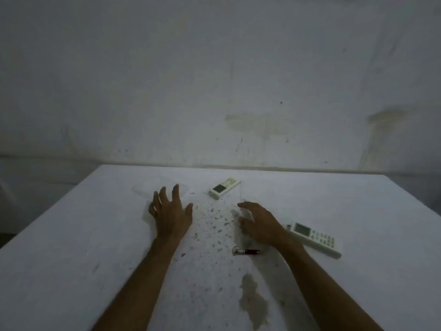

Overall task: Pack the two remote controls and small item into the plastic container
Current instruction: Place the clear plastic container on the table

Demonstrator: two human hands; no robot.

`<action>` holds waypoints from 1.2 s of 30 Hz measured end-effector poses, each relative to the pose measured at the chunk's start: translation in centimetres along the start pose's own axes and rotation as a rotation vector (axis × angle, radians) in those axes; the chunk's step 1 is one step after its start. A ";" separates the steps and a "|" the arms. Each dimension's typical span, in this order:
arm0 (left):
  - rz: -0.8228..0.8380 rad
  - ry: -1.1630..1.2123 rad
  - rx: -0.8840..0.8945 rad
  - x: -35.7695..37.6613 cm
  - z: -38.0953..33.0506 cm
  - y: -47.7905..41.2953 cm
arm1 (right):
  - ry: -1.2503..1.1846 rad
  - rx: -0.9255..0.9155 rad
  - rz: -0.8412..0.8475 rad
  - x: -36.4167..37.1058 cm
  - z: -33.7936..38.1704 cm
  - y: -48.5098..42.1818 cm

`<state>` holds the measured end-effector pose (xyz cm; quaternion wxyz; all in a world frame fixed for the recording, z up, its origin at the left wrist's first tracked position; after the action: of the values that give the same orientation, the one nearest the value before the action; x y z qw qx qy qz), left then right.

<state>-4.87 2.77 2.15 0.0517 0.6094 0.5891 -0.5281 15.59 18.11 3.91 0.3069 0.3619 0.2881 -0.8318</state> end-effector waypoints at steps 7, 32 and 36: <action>-0.102 -0.101 0.093 0.8 0.3 -1.0 | -0.104 0.105 -0.177 1.7 -1.6 -1.2; -0.268 0.505 0.629 -15.9 -10.0 11.6 | -1.003 0.385 -0.210 -5.5 4.2 9.4; 0.041 0.637 0.387 -15.2 -6.7 11.1 | -0.884 0.403 -0.176 -5.9 2.0 12.3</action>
<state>11.41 -6.05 9.57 -0.2398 0.7533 0.4528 -0.4125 26.82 10.50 6.48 0.2525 0.0007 -0.0068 -0.9676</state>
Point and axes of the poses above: each hand's wrist, its own y-axis away from the middle knuckle, its own x-axis out of the palm, z = x × y, the point moved 6 cm from there along -y, towards the middle knuckle, and after that the axes turned 15 degrees about -z, right-handed, at the moved point
